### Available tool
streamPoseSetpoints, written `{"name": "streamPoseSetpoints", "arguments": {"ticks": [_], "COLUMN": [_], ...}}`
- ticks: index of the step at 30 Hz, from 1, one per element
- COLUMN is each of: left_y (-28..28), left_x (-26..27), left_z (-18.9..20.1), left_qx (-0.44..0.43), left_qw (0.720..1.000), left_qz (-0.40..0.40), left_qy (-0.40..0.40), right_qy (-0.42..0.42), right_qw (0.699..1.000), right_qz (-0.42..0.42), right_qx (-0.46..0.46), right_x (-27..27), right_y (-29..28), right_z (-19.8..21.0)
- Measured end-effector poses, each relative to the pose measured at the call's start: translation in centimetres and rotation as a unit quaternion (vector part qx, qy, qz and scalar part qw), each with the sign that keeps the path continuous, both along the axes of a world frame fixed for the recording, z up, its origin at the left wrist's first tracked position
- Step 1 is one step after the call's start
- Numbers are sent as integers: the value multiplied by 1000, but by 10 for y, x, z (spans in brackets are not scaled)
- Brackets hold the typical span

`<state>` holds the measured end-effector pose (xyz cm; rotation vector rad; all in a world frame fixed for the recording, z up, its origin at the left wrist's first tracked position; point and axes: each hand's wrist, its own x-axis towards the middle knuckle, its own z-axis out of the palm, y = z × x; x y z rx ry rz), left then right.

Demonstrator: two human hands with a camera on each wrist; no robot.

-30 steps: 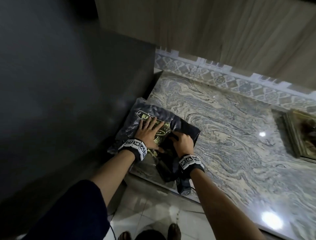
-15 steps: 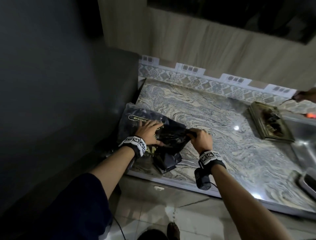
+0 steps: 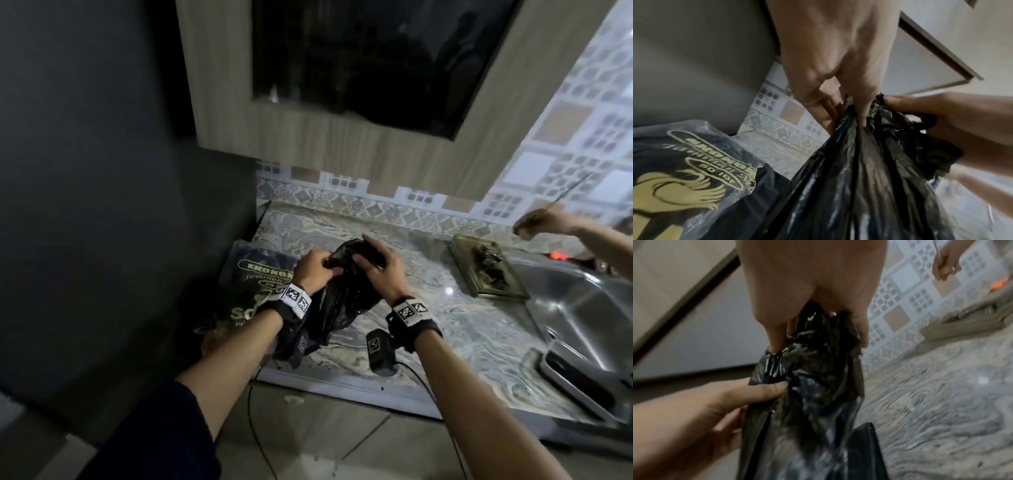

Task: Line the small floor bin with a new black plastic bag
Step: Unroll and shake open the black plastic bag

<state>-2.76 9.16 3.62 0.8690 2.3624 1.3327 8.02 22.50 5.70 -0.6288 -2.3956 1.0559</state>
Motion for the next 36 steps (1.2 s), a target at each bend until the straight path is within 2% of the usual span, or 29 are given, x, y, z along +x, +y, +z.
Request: {"name": "streamPoseSetpoints", "arguments": {"ticks": [3,8,11,14,18,22,27,32,34,36], "left_y": [-11,-39,-66,-97,-136,-168,-204,-247,-263,-275], "left_x": [14,50,73,93,107,118,133,153,156,157], "left_z": [11,27,34,39,53,72,88,104,111,112], "left_qx": [63,109,119,147,111,121,179,245,237,182], "left_qw": [995,984,978,975,974,968,946,930,927,946], "left_qz": [63,120,163,164,195,219,267,237,245,243], "left_qy": [-55,-75,-49,-25,8,33,-38,-140,-159,-111], "right_qy": [47,69,84,79,83,107,112,116,123,133], "right_qw": [994,980,976,972,964,950,931,926,929,932], "right_qz": [65,169,188,206,233,266,258,254,252,246], "right_qx": [-68,-79,-71,-81,-101,-126,-231,-253,-243,-231], "right_x": [6,17,20,22,26,40,59,81,90,99], "right_y": [-11,-29,-46,-70,-106,-134,-171,-209,-223,-236], "right_z": [8,17,19,21,30,51,78,98,104,111]}}
